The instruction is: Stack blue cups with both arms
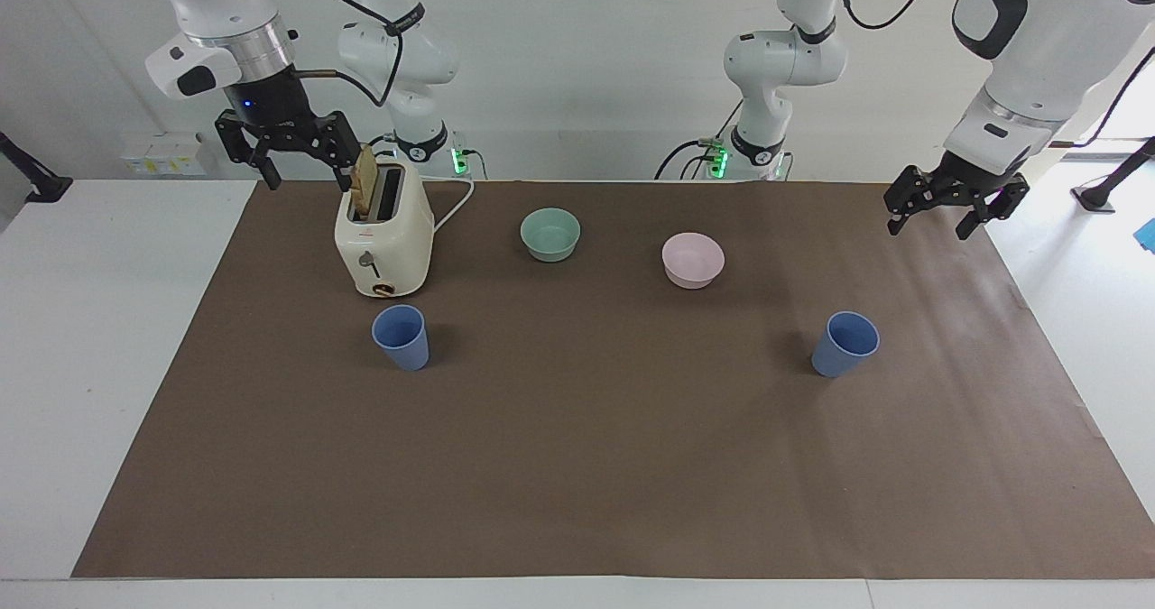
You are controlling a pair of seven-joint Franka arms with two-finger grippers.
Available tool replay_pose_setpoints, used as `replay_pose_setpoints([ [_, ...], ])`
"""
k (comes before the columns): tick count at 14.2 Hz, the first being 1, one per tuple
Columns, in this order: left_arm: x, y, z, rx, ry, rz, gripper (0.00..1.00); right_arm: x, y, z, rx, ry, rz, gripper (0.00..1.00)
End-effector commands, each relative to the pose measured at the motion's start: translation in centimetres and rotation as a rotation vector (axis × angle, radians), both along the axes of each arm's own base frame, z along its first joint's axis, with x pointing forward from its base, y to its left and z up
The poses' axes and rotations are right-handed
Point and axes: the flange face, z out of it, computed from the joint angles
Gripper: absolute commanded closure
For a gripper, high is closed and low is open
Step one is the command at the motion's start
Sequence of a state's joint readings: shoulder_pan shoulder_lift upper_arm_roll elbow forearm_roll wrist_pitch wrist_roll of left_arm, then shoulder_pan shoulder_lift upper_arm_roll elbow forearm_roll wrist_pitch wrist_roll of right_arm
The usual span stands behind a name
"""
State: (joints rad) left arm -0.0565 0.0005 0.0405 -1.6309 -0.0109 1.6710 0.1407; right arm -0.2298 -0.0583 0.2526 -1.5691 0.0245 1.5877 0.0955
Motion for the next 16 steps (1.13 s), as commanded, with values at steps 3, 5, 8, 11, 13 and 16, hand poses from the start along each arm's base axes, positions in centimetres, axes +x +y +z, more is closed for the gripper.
replay_pose_setpoints([
  [3,-0.9,0.3,0.0,0.009,0.001,-0.011,0.00,-0.3,-0.3,0.3,-0.004,0.005,-0.019,0.00],
  [5,-0.8,0.4,0.0,0.009,0.000,-0.008,0.00,-0.3,-0.3,0.3,-0.004,0.005,-0.019,0.00],
  [8,-0.8,0.4,-0.6,0.009,0.009,-0.008,0.00,-0.3,-0.3,0.4,-0.003,0.004,-0.019,0.00],
  [11,-0.5,0.5,-2.4,0.009,-0.003,-0.006,0.00,-0.3,-0.3,0.3,-0.004,0.005,-0.019,0.00],
  [13,-0.2,0.4,-4.8,-0.018,-0.016,-0.001,0.00,-0.3,-0.3,0.3,-0.004,0.005,-0.019,0.00],
  [16,0.2,0.5,-9.3,-0.020,-0.034,0.005,0.00,-0.3,-0.3,0.3,-0.004,0.005,-0.019,0.00],
])
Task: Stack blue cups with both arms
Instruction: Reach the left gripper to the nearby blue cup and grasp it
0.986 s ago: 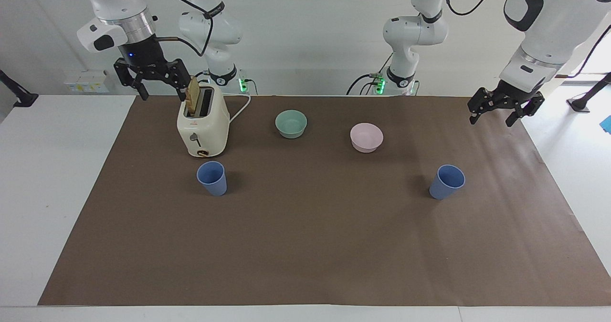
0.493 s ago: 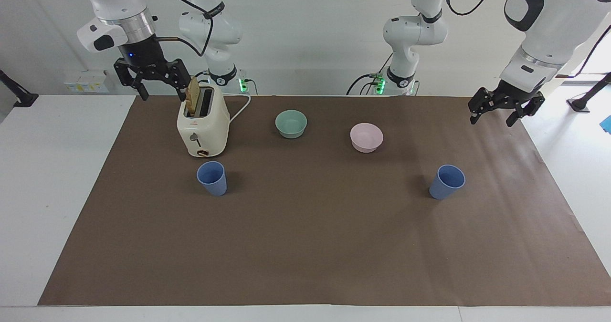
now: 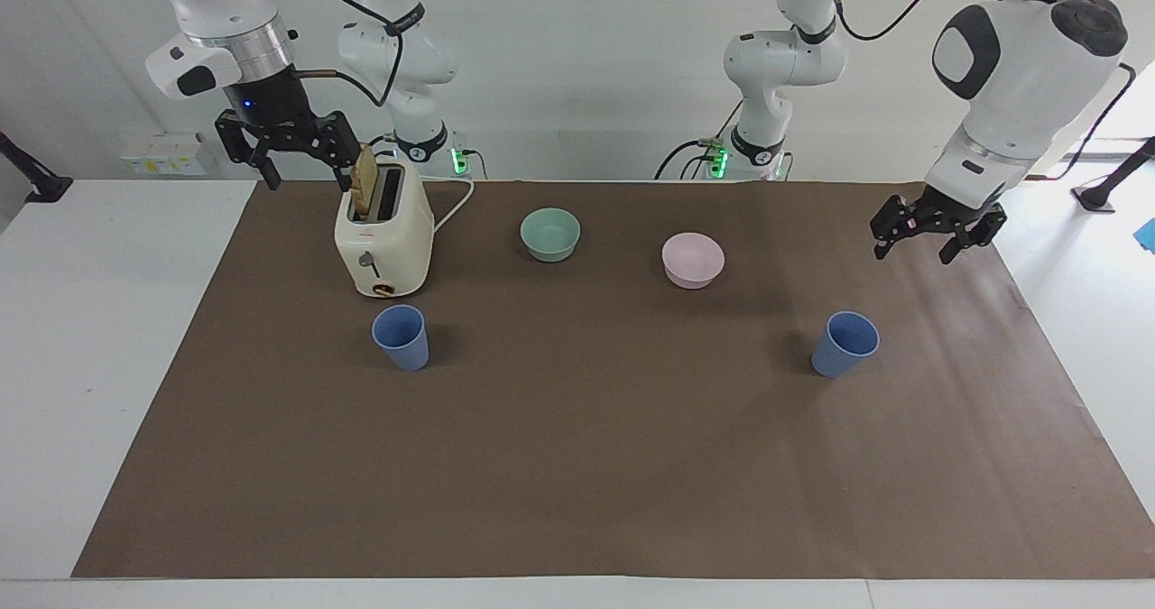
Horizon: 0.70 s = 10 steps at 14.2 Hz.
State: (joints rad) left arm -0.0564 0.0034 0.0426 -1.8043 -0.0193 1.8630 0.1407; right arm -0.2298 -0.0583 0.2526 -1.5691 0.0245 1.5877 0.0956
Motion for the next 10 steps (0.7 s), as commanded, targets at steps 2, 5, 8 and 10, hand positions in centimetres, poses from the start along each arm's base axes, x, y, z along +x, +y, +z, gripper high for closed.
replay_pose_setpoints([
  [2,-0.2,0.3,-6.1,-0.011,-0.050,0.002,0.00,-0.3,-0.3,0.3,-0.004,0.005,-0.019,0.00],
  [5,0.9,0.3,-9.5,-0.008,-0.061,0.004,0.00,-0.3,-0.3,0.3,-0.004,0.005,-0.019,0.00],
  [8,2.3,0.1,-12.7,-0.004,-0.081,0.005,0.00,-0.3,-0.3,0.4,-0.003,0.004,-0.019,0.00],
  [10,2.6,0.2,-13.9,-0.003,-0.069,0.007,0.00,-0.3,-0.3,0.3,-0.004,0.005,-0.019,0.00],
])
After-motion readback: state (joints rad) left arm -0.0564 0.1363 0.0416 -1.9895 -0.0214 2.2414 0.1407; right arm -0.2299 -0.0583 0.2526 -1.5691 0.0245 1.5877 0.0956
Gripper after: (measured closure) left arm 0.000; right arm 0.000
